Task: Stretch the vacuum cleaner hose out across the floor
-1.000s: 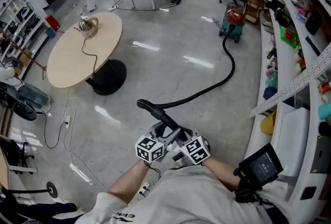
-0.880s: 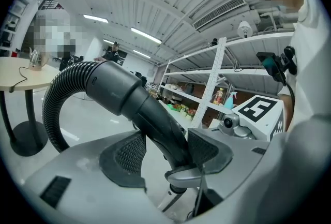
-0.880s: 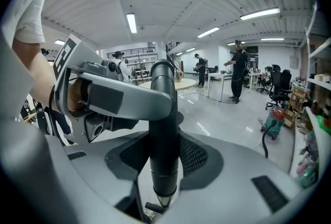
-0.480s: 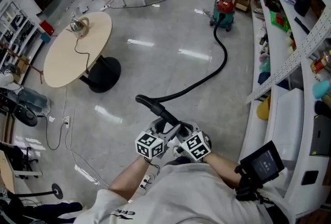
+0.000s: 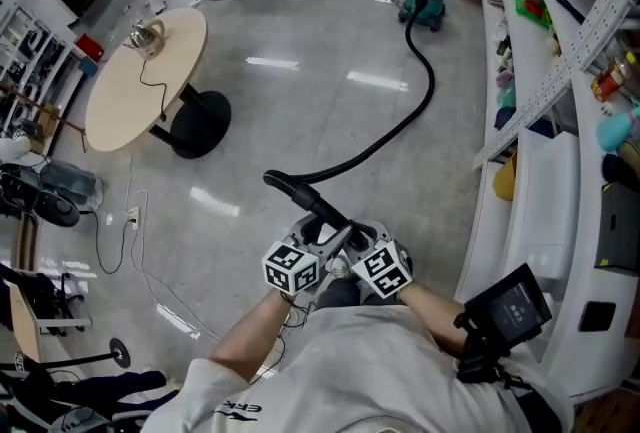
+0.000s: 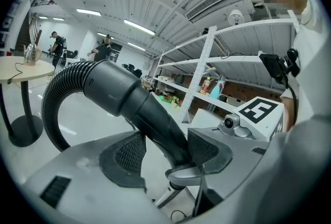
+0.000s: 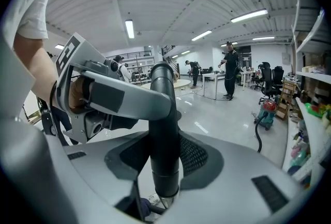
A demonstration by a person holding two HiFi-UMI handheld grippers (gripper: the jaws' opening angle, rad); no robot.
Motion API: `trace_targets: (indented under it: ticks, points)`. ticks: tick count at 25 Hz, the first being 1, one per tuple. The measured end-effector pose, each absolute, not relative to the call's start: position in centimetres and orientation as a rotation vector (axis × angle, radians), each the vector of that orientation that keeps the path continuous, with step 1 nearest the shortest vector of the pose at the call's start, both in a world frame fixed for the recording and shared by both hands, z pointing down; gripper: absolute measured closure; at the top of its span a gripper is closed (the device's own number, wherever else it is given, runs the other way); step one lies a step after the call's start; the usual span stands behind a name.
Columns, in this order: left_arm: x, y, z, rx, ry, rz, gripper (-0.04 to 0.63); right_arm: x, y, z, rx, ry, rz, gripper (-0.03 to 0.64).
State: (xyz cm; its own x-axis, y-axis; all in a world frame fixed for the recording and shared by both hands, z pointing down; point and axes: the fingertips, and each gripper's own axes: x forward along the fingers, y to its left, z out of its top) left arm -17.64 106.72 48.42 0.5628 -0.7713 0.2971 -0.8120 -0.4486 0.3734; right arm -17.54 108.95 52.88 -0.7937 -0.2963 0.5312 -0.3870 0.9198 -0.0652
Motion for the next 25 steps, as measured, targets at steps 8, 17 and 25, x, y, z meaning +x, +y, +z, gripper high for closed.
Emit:
trace_targets:
  ticks: [8,17,25]
  points:
    - [-17.6,110.6,49.4,2.313,-1.252,0.124,0.367,-17.5,112.9,53.4,0.478,-2.548,0.268,0.459]
    - [-22.0,117.3,49.5,2.348,-1.228,0.117,0.367,-22.0,119.5,53.5,0.486,-2.536,0.249,0.459]
    - [-26.5,123.5,49.5,2.371,-1.213,0.123,0.367,-26.6,125.9,53.9,0.475,-2.540,0.290,0.459]
